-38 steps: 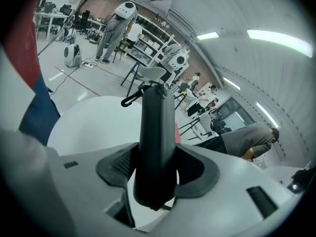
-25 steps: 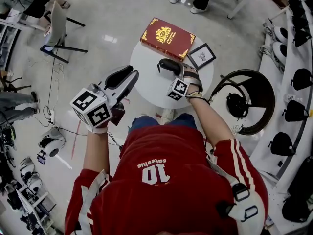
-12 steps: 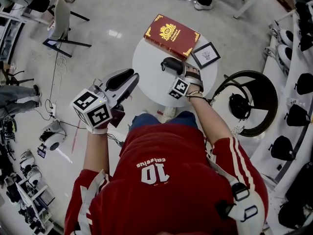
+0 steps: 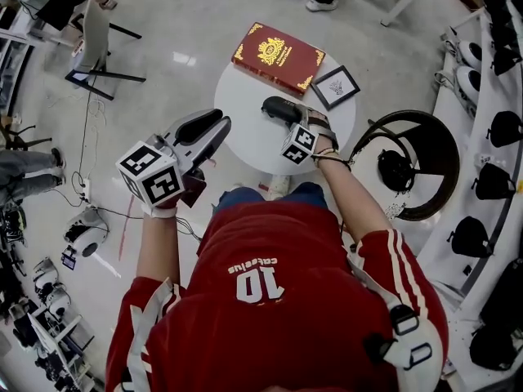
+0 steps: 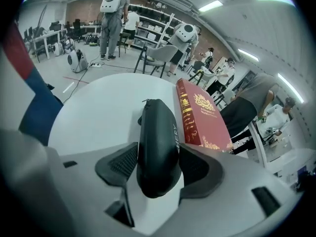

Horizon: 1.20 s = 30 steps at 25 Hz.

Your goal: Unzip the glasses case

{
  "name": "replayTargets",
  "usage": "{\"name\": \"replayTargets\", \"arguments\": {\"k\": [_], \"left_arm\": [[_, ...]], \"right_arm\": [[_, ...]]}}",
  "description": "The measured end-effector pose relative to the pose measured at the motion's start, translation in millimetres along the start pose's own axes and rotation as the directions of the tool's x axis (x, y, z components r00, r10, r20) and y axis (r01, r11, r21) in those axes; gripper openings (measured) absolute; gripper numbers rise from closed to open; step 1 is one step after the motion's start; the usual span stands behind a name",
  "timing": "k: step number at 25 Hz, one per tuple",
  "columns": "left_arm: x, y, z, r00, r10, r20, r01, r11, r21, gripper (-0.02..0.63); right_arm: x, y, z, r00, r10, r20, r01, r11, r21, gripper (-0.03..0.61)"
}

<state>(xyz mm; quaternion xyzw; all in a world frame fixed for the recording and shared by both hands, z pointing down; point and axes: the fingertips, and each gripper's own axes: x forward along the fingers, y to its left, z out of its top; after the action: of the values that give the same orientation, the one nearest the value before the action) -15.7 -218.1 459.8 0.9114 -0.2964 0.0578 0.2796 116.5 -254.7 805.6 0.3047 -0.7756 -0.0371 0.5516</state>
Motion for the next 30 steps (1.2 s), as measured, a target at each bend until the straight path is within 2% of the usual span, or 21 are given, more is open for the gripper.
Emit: {"name": "replayTargets", "arguments": {"k": [7,9,14,18,20,24,30], "left_arm": [[5,-7,3,1.000,-0.022,-0.005,0.022,1.000,0.008,0.101],[6,-9,4,1.000,-0.031,-0.003,0.031,0.999,0.010,0.101],[7,-11,3,0.999,-0.038,-0.005,0.038,0.999,0.011,0.101],[9,-11,5,0.999,-0.033,-0.007,0.033,0.999,0.013,0.101],[9,-11,4,1.000,-0.025,-0.012,0.025,1.000,0.015,0.101],[12,-12,1,1.000,-0.019,-0.024,0.019,1.000,0.019,0.101],[16,-11,-2,0.999,-0.018,-0.038,0.018,1.000,0.014,0.101]], "right_arm": [[-26,6,-3,0.993,0.084,0.086,-0.091,0.992,0.088,0.252],[-33,4,-3,0.985,0.116,0.129,-0.135,0.980,0.149,0.252],[-45,-27,-11,0.964,0.137,0.226,-0.218,0.895,0.388,0.252],[-40,-50,-20,0.956,0.146,0.255,-0.258,0.832,0.491,0.250],[-36,-51,-23,0.950,0.176,0.260,-0.291,0.803,0.520,0.250],[-28,-42,-25,0.938,0.221,0.267,-0.334,0.785,0.523,0.250],[-22,-33,-21,0.915,0.269,0.300,-0.397,0.728,0.558,0.252]]}}
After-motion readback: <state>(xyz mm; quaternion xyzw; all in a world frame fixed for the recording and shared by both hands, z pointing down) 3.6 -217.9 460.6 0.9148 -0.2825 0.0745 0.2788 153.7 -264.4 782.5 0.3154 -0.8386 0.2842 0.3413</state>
